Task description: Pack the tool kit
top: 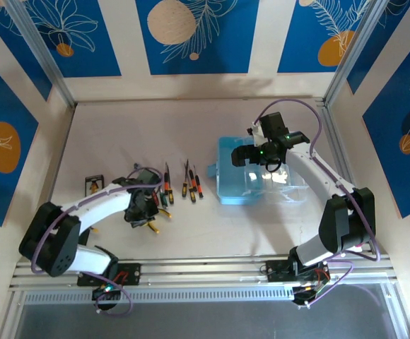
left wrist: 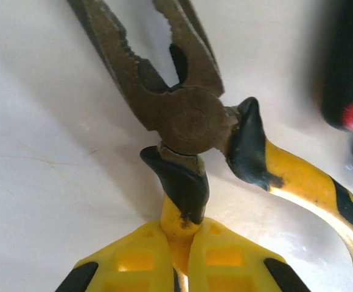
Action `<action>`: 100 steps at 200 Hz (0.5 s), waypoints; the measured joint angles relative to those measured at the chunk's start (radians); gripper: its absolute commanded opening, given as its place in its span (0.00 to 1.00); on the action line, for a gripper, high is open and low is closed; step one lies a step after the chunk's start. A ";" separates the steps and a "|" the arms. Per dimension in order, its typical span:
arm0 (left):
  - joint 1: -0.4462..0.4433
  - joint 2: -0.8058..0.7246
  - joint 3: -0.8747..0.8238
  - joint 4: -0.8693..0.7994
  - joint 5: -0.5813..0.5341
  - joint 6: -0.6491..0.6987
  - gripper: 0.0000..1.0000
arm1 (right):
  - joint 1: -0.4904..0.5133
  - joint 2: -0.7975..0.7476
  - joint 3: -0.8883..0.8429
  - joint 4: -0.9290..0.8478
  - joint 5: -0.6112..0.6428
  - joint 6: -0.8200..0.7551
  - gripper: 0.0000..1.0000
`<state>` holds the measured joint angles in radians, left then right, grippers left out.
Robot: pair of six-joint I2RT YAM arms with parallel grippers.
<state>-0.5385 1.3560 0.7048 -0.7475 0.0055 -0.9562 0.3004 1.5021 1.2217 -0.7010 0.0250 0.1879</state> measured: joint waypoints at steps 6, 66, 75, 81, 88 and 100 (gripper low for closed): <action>0.000 -0.017 0.005 -0.010 -0.003 0.024 0.00 | 0.000 0.000 0.004 -0.002 -0.002 -0.002 0.99; -0.001 -0.111 0.215 -0.035 -0.032 0.269 0.00 | 0.005 0.000 0.080 -0.021 -0.058 -0.012 1.00; -0.001 -0.102 0.251 -0.006 -0.018 0.307 0.00 | 0.006 0.000 0.091 -0.023 -0.076 -0.011 1.00; -0.001 -0.092 0.275 0.015 -0.003 0.326 0.00 | 0.007 0.000 0.097 -0.023 -0.091 -0.011 1.00; -0.001 -0.069 0.309 0.047 0.021 0.351 0.00 | 0.008 0.000 0.103 -0.020 -0.119 -0.011 0.99; -0.001 -0.006 0.372 0.105 0.067 0.386 0.00 | 0.011 -0.002 0.105 -0.011 -0.172 -0.003 0.97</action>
<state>-0.5396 1.3495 1.0763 -0.6422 0.0723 -0.5697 0.3111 1.4998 1.3270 -0.7124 -0.1467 0.1848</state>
